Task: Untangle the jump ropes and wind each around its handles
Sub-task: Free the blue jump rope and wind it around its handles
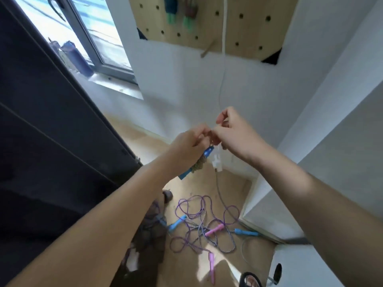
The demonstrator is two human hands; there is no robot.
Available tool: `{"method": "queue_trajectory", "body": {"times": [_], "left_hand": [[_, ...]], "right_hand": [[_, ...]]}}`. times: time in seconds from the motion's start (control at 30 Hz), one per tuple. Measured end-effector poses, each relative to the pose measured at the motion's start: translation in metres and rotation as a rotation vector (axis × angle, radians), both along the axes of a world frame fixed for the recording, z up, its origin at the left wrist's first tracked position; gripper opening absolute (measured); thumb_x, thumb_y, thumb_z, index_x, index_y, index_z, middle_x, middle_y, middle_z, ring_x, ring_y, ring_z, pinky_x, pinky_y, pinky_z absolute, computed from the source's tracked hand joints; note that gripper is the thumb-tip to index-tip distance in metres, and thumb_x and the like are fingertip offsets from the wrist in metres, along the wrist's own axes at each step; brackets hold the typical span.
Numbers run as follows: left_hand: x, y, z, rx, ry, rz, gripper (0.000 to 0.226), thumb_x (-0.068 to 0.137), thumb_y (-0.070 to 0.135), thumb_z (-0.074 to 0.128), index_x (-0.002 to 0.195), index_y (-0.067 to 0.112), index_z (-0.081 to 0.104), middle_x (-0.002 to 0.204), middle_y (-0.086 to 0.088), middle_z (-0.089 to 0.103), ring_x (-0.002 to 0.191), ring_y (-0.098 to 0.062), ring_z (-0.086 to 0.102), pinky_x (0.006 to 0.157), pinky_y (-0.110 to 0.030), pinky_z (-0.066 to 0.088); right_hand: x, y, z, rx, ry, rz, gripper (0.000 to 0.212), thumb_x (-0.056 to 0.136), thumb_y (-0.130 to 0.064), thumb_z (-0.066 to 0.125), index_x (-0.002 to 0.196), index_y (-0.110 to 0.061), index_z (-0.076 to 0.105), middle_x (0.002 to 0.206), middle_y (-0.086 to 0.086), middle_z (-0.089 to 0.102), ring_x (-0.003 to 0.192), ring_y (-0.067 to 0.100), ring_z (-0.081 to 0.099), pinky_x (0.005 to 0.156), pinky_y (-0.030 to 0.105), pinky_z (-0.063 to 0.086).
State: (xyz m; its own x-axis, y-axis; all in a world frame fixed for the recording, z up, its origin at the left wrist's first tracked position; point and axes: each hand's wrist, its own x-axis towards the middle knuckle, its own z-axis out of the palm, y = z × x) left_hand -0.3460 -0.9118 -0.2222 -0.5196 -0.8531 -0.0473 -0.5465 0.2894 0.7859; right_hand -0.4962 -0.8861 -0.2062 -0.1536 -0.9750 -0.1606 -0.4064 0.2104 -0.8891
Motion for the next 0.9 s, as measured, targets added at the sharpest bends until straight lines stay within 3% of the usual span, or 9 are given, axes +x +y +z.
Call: {"method": "queue_trajectory", "body": {"times": [0.07,0.17,0.27,0.4,0.53,0.63,0.77,0.9], "left_hand": [[-0.011,-0.013,0.044,-0.132,-0.029,-0.008,0.012,0.100,0.012,0.044,0.093,0.013,0.052,0.077,-0.012,0.065,0.062,-0.023,0.065,0.061,-0.042,0.056],[-0.028,-0.024,0.096,-0.252,-0.002,0.023,0.015,0.100,0.008,0.045,0.086,0.014,0.048,0.067,-0.003,0.055,0.052,-0.008,0.050,0.053,-0.024,0.041],[-0.037,-0.029,0.132,-0.226,0.078,0.032,0.015,0.101,0.004,0.043,0.087,0.007,0.049,0.067,-0.002,0.051,0.052,-0.001,0.050,0.051,-0.012,0.039],[-0.039,-0.041,0.156,-0.215,0.122,0.084,0.012,0.102,0.005,0.046,0.093,0.000,0.053,0.068,-0.003,0.054,0.051,0.000,0.053,0.048,-0.011,0.042],[-0.030,-0.067,0.162,-0.186,0.131,0.049,0.016,0.104,0.012,0.050,0.095,0.000,0.054,0.073,-0.012,0.059,0.055,-0.008,0.055,0.050,-0.014,0.046],[-0.022,-0.093,0.164,-0.243,0.165,0.010,0.016,0.105,0.008,0.048,0.092,0.000,0.052,0.070,-0.007,0.055,0.058,-0.006,0.051,0.054,-0.013,0.044],[-0.019,-0.132,0.167,-0.238,0.113,0.055,0.019,0.106,0.014,0.046,0.096,0.000,0.052,0.082,-0.012,0.061,0.063,-0.007,0.050,0.058,-0.011,0.044],[-0.020,-0.171,0.169,-0.266,0.043,0.140,0.018,0.105,0.017,0.044,0.099,0.006,0.058,0.087,-0.002,0.060,0.077,-0.014,0.053,0.064,-0.020,0.042]], "right_hand": [[-0.007,-0.012,0.043,0.017,-0.118,-0.052,0.028,0.064,-0.027,0.052,0.090,-0.021,0.042,0.079,0.007,0.068,0.073,0.025,0.062,0.065,0.042,0.048],[-0.019,-0.025,0.091,0.032,-0.270,-0.120,0.024,0.076,-0.011,0.058,0.094,-0.014,0.043,0.084,0.008,0.060,0.076,0.021,0.058,0.066,0.034,0.047],[-0.028,-0.036,0.125,-0.009,-0.330,-0.118,0.023,0.081,-0.001,0.057,0.095,-0.013,0.043,0.089,0.011,0.056,0.078,0.021,0.054,0.066,0.032,0.046],[-0.031,-0.051,0.142,-0.058,-0.373,-0.135,0.024,0.082,0.003,0.058,0.094,-0.013,0.045,0.092,0.012,0.056,0.077,0.021,0.056,0.065,0.030,0.049],[-0.027,-0.066,0.151,-0.135,-0.241,-0.115,0.017,0.086,0.000,0.061,0.097,-0.010,0.055,0.088,0.011,0.062,0.071,0.013,0.063,0.065,0.024,0.055],[-0.022,-0.081,0.156,-0.217,-0.187,-0.175,0.012,0.088,-0.001,0.065,0.097,-0.005,0.060,0.085,0.012,0.067,0.068,0.008,0.066,0.066,0.025,0.056],[-0.007,-0.112,0.158,-0.273,-0.082,-0.279,0.011,0.089,-0.007,0.067,0.093,-0.014,0.060,0.090,0.006,0.068,0.081,0.015,0.069,0.074,0.033,0.059],[0.005,-0.146,0.156,-0.306,0.085,-0.292,0.013,0.092,-0.014,0.064,0.097,-0.022,0.055,0.091,-0.008,0.062,0.083,0.008,0.060,0.073,0.025,0.051]]}}
